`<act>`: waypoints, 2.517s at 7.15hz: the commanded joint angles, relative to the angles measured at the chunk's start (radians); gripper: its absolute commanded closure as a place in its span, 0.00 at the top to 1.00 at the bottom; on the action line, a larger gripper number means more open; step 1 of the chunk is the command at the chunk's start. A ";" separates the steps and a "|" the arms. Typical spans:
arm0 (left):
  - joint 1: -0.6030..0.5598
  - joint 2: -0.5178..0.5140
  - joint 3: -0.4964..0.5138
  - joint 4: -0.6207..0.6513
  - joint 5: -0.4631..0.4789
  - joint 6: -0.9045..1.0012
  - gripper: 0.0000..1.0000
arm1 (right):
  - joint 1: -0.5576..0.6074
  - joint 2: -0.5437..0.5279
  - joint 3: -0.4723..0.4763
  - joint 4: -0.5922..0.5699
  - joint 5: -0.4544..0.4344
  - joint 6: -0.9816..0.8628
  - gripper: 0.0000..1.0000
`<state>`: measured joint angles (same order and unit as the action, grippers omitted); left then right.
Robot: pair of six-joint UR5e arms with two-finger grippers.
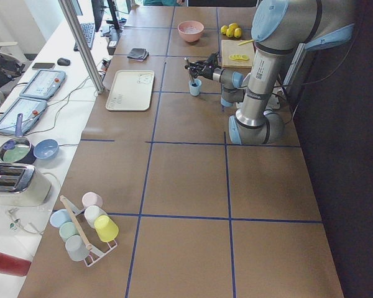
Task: Mash ice and strawberries in cup
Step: 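Lower the pestle into the cup and press down on the contents, then lift the steel pestle out of the light-blue cup with the left gripper, then carry the pestle away from the cup toward the table edge with the left gripper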
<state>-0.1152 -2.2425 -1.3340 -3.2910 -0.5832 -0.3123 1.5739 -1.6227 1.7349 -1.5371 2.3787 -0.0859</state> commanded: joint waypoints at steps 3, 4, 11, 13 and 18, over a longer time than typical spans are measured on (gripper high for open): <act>-0.009 0.012 -0.072 0.002 -0.012 0.002 0.00 | 0.000 0.000 0.006 0.000 0.001 0.002 0.99; -0.011 0.038 -0.132 0.007 -0.013 0.005 0.00 | 0.000 -0.002 0.008 0.000 -0.001 0.000 0.99; -0.170 0.280 -0.544 0.180 -0.241 -0.249 0.00 | 0.000 0.007 0.006 0.002 -0.007 0.000 0.99; -0.309 0.351 -0.544 0.239 -0.417 -0.405 0.00 | 0.000 0.012 0.024 0.002 -0.009 0.000 0.99; -0.746 0.547 -0.541 0.609 -1.100 -0.679 0.00 | 0.000 0.014 0.028 0.002 -0.007 0.002 0.99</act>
<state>-0.7910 -1.7400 -1.8761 -2.7648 -1.5540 -0.9646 1.5739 -1.6094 1.7624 -1.5355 2.3710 -0.0849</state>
